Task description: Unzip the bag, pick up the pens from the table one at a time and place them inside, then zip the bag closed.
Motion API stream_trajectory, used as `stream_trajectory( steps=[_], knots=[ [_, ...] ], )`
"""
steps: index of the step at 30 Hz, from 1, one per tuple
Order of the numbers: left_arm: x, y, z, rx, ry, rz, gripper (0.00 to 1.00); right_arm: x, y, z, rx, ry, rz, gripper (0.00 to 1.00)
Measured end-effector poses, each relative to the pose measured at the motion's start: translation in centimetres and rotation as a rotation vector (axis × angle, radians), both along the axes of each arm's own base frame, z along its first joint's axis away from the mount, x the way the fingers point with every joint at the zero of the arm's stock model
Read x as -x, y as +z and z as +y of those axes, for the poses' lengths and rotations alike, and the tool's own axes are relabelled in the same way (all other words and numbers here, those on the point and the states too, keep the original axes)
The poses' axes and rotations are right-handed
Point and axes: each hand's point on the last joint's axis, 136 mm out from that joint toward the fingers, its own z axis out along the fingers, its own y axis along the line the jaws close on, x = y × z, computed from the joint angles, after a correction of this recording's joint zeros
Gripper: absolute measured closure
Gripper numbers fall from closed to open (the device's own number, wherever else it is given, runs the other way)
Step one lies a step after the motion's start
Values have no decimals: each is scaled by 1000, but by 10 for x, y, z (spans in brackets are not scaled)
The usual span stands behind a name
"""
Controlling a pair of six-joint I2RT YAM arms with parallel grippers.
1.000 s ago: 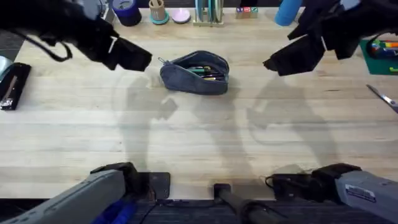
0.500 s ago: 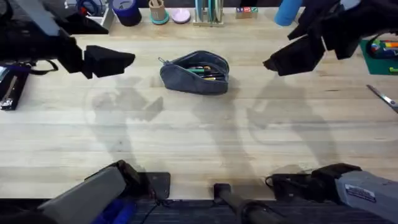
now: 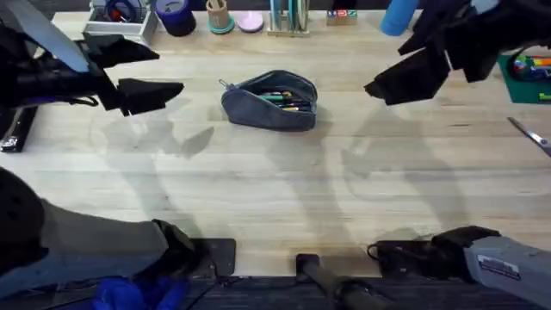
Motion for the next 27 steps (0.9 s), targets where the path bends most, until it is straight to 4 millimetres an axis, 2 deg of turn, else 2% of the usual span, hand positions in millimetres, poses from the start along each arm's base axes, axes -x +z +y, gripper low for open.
stream_trajectory(
  steps=[6,16,27],
  knots=[
    [5,-13,-5,-14,-84,-56,10,0,0,0,0,0,0,3],
    [-6,-56,3,-25,-154,-109,9,0,0,0,0,0,0,3],
    [-15,-91,8,6,-160,-101,10,0,0,0,0,0,0,4]
  ],
)
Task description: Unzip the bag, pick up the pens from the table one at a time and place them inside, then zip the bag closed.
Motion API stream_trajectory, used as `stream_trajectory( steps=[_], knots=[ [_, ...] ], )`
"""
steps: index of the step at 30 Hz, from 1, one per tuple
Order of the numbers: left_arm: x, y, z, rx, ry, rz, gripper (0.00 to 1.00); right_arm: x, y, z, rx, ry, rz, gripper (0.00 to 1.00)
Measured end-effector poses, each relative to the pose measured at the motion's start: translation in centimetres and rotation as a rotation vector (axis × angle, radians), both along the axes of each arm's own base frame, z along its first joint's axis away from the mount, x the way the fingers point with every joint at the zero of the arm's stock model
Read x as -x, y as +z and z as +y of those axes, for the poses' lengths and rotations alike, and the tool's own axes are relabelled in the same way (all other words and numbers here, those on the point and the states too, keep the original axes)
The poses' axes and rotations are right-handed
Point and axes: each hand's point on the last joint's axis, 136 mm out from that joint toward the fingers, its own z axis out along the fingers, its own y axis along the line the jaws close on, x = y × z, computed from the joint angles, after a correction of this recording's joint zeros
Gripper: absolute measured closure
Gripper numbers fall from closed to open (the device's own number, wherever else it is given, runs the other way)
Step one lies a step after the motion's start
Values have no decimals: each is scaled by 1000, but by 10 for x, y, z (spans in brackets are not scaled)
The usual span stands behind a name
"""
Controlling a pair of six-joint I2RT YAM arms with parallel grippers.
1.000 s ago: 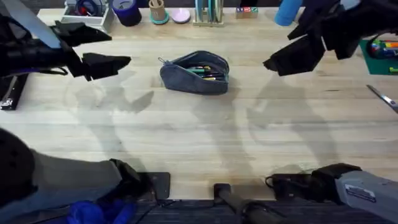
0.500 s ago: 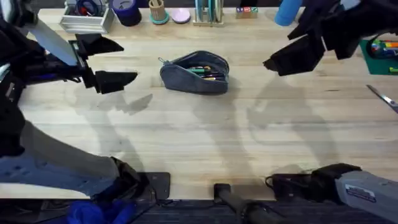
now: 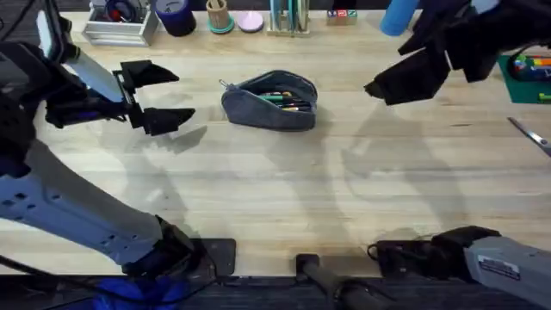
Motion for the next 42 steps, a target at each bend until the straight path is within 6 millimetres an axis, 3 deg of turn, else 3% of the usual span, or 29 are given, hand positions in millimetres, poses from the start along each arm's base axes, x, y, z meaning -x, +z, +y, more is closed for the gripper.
stream_trajectory(
  steps=[8,35,42],
  knots=[
    [-2,-15,0,33,3,28,10,0,0,0,0,0,0,4],
    [-3,-13,0,43,9,19,8,0,0,0,0,0,0,4],
    [-3,-13,0,44,9,19,8,-10,7,2,-28,-31,-32,3]
  ],
)
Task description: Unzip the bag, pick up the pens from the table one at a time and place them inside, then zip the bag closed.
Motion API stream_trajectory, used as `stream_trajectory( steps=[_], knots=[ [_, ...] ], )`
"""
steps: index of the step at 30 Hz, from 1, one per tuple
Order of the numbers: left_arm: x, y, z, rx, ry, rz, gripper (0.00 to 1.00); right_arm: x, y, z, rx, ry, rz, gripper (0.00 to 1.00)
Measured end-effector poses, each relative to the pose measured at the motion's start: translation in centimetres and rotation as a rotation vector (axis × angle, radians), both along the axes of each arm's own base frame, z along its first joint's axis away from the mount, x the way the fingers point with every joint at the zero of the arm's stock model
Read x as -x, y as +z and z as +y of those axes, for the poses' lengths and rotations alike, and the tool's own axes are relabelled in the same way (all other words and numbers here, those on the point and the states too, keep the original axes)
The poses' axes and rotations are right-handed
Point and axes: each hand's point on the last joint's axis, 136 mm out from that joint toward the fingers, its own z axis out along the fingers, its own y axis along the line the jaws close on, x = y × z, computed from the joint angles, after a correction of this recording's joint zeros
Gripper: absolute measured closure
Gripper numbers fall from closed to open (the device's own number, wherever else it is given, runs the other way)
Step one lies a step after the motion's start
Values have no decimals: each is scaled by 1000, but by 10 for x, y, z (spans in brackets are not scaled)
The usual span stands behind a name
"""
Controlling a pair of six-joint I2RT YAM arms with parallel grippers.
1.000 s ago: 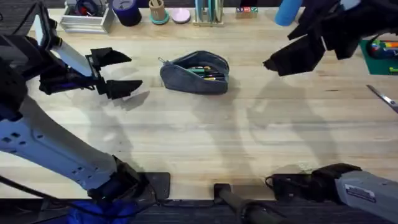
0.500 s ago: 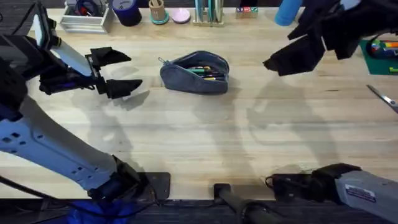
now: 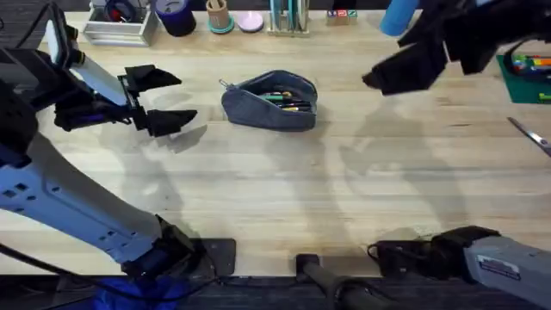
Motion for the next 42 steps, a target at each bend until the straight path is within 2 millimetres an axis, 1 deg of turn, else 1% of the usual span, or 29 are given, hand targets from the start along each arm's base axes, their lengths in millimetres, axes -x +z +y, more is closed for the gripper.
stream_trajectory(
  steps=[1,2,3,8,11,19,20,21,22,29,30,38,42],
  knots=[
    [0,0,0,0,0,0,8,-4,3,1,-14,-17,-8,3],
    [0,0,0,-1,0,-1,9,-18,13,4,-68,-78,-42,5],
    [0,0,0,-1,0,-1,8,-21,16,5,-86,-96,-48,5],
    [-1,0,1,-5,0,-7,7,-27,20,6,-117,-175,-38,5],
    [-1,0,1,-5,0,-7,7,-28,22,12,-99,-193,-41,5],
    [-1,-1,1,-9,0,-12,7,-44,40,50,-31,-159,-109,5],
    [-2,-1,1,-9,0,-12,7,-52,43,61,-19,-150,-117,5],
    [-2,-1,1,-9,0,-12,7,-56,44,65,-14,-147,-118,6],
    [-2,-1,1,-9,0,-12,7,-70,43,79,4,-135,-110,6],
    [-2,-1,1,-9,0,-12,7,-85,29,105,43,-97,-66,5],
    [-2,-1,1,-10,0,-14,8,-89,22,118,58,-67,-62,5],
    [-2,0,1,-9,1,-18,7,-94,-6,143,91,-19,-25,6],
    [-2,0,1,-6,2,-19,8,-101,-15,156,87,-1,-34,5]
  ],
)
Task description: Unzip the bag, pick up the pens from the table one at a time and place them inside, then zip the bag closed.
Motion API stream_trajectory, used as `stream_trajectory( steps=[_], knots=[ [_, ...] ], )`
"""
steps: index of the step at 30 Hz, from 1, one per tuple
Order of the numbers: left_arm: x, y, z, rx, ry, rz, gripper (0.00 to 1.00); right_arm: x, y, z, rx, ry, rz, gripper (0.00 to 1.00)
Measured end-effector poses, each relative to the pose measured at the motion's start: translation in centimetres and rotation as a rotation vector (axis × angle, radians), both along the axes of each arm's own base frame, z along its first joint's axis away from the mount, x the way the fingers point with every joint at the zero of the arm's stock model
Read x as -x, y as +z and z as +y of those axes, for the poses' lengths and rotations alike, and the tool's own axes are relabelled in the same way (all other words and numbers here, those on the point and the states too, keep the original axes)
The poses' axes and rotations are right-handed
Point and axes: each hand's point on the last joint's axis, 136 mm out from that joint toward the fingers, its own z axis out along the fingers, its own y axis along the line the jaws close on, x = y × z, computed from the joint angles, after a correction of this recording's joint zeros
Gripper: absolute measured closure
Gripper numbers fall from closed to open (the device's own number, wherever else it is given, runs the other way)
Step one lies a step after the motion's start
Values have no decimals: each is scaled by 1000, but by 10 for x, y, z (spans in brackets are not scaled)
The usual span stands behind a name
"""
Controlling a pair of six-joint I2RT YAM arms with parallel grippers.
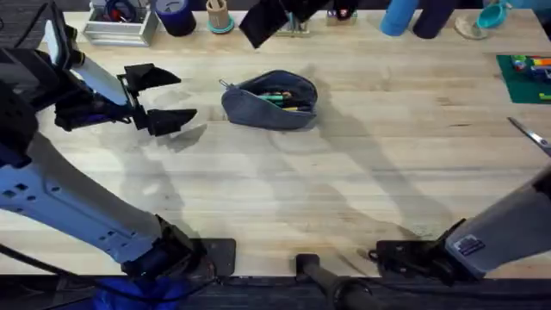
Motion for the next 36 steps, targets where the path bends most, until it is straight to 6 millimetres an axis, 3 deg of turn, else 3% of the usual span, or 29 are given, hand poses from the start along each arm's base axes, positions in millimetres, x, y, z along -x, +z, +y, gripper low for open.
stream_trajectory(
  steps=[14,29,36],
  knots=[
    [-1,0,0,1,1,-6,8,8,-39,58,-28,136,59,8],
    [-1,0,0,1,1,-6,7,13,-70,92,-64,211,118,7],
    [-1,0,0,1,1,-6,8,13,-95,99,-41,219,156,15]
  ],
)
